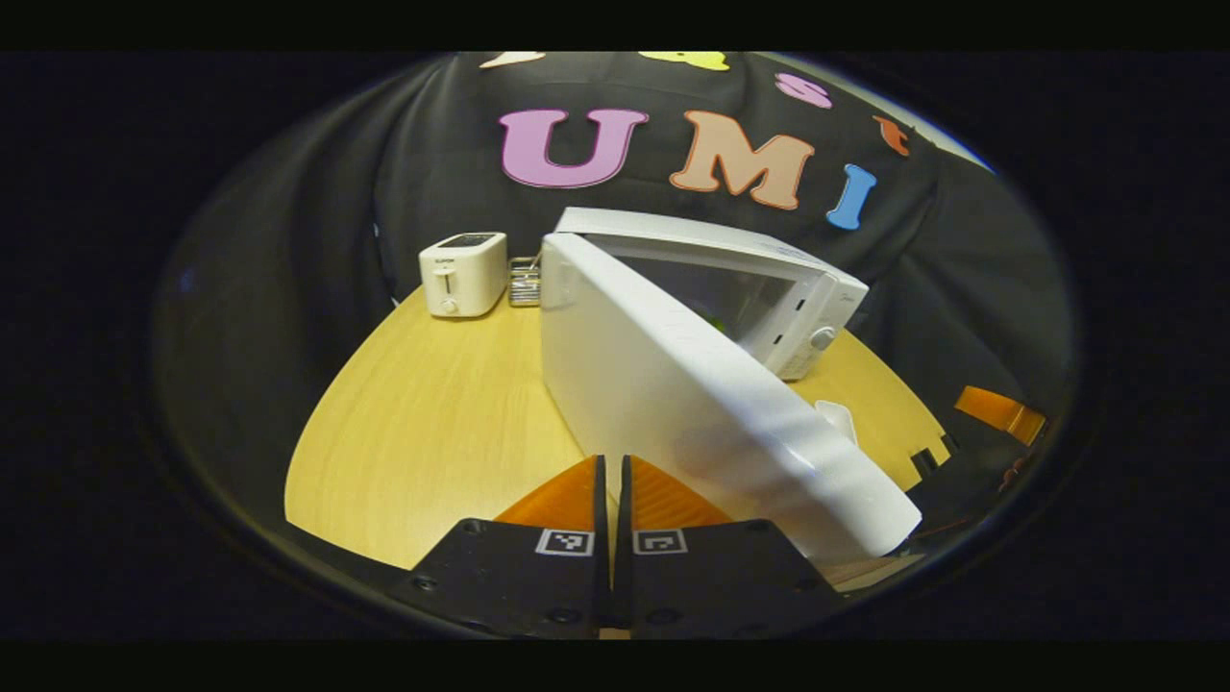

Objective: Open the microwave oven with the left hand, put the food in, and close the microwave oven.

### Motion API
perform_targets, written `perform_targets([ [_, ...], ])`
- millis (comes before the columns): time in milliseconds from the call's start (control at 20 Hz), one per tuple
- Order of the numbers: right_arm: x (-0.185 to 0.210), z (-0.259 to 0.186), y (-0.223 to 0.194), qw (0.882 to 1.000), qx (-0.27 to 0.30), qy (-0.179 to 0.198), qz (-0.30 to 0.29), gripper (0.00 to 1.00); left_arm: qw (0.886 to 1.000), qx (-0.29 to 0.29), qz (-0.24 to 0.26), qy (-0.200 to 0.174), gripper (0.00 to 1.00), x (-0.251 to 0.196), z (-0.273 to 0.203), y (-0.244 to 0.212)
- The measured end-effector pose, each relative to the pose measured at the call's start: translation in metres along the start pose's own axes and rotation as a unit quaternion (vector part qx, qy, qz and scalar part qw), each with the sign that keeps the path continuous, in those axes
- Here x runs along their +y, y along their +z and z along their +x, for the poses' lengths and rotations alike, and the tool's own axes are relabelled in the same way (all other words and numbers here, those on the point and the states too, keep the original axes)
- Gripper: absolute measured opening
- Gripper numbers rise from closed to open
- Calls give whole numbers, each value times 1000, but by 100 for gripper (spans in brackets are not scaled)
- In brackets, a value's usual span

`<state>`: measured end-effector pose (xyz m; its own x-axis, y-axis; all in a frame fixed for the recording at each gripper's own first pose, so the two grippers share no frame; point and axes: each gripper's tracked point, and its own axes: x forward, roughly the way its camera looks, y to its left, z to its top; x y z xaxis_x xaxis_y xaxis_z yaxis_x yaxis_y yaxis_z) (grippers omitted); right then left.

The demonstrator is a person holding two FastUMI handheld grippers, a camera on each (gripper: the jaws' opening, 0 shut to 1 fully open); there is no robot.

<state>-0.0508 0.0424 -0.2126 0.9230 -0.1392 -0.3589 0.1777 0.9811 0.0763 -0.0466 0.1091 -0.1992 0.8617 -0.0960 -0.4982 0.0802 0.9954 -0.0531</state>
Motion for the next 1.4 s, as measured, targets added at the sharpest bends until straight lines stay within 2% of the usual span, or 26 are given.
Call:
perform_targets([
  [50, -7, 6, 4, 1000, -3, 1, -1, 92, 1000, -1, 2, -2, 1, -10, 8, 6],
  [100, -12, 8, 10, 1000, -9, 4, -2, 100, 1000, -2, 5, 3, 1, -18, 12, 8],
  [500, -44, 35, 67, 997, -61, 34, -37, 100, 1000, -24, -19, -6, 1, -91, 50, 32],
  [900, -67, 57, 95, 992, -89, 63, -64, 100, 998, -40, -23, -29, 1, -162, 89, 53],
  [1000, -71, 58, 100, 990, -95, 70, -71, 100, 998, -45, -11, -31, 1, -171, 97, 60],
  [1050, -74, 59, 103, 990, -99, 72, -73, 92, 998, -49, -7, -31, 2, -175, 102, 65],
  [1400, -87, 69, 115, 989, -116, 83, -48, 92, 997, -73, -2, -20, 0, -190, 135, 95],
])
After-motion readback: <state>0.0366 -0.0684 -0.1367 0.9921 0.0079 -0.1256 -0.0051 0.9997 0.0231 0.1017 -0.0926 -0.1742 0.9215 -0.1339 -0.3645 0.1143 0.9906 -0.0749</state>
